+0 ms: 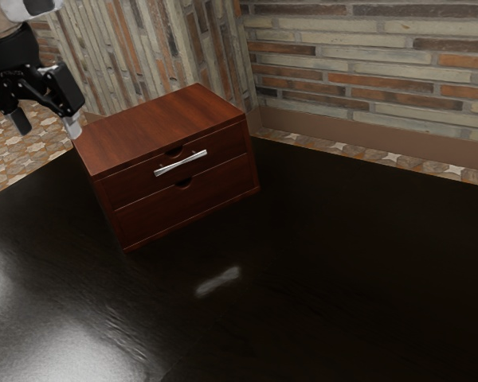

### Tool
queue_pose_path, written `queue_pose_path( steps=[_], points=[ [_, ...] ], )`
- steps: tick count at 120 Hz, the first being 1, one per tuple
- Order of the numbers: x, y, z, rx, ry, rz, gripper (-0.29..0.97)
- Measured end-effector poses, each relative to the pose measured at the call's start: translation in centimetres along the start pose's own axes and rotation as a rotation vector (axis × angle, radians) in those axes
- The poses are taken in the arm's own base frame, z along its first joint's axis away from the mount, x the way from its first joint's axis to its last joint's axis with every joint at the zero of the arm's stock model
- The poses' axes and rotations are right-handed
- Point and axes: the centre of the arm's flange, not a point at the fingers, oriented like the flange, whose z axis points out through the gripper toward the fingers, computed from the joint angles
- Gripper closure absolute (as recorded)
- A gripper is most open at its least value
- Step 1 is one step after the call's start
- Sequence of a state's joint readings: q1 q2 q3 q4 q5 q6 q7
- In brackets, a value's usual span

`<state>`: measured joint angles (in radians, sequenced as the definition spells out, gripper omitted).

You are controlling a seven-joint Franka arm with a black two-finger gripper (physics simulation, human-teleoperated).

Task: Pull the drawer handle with one arm to open the drawer

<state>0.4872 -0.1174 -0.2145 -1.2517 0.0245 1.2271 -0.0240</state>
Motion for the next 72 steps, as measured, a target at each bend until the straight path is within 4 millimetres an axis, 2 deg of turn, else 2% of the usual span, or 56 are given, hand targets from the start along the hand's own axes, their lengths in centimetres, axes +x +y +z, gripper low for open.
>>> queue_pose_path(
  steps=[5, 12, 25, 42, 58, 72],
  points=[
    [-0.9, 0.6, 0.7, 0.009, -0.009, 0.005, 0.00],
    [-2.7, 2.3, 1.5, 0.021, -0.018, 0.034, 0.00],
    [-4.8, 5.0, 4.0, 0.028, -0.061, 0.086, 0.00],
    [-6.6, 4.7, 5.9, -0.014, -0.084, 0.072, 0.00],
    [-7.1, 5.0, 9.1, -0.034, -0.069, 0.086, 0.00],
    [-8.4, 7.0, 11.7, -0.030, -0.005, 0.146, 0.00]
  ],
)
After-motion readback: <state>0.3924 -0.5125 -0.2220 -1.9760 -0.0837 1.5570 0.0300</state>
